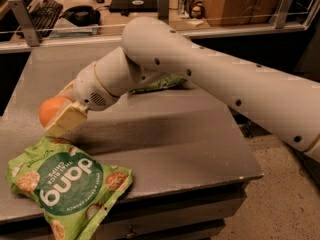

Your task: Move orange near green rice chip bag

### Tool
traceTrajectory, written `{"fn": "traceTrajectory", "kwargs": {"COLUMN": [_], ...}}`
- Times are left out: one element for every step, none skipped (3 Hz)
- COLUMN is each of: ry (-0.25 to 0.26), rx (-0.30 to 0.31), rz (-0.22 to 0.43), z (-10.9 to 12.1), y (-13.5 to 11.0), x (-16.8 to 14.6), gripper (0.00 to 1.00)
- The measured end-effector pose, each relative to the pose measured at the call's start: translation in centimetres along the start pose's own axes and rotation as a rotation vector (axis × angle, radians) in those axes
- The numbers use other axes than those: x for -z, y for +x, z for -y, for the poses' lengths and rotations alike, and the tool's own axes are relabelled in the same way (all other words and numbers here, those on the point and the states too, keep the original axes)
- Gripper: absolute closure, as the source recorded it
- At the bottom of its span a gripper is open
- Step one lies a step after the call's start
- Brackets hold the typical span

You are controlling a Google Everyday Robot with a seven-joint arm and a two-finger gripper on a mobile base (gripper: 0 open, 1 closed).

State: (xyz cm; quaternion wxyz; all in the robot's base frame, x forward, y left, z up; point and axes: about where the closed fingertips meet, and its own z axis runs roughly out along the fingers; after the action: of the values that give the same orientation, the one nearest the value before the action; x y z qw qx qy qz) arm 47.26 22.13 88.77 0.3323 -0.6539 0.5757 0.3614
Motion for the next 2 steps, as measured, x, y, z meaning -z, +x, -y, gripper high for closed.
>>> {"fn": "traceTrajectory", "kwargs": {"ry": [-0.014, -0.06], "rx": [-0.019, -0.038], "rz": [-0.006, 0.024], "z": [-0.7, -1.5], "y": [0.7, 1.6], "x": [1.2, 3.4], "gripper": [1.0, 1.0]}}
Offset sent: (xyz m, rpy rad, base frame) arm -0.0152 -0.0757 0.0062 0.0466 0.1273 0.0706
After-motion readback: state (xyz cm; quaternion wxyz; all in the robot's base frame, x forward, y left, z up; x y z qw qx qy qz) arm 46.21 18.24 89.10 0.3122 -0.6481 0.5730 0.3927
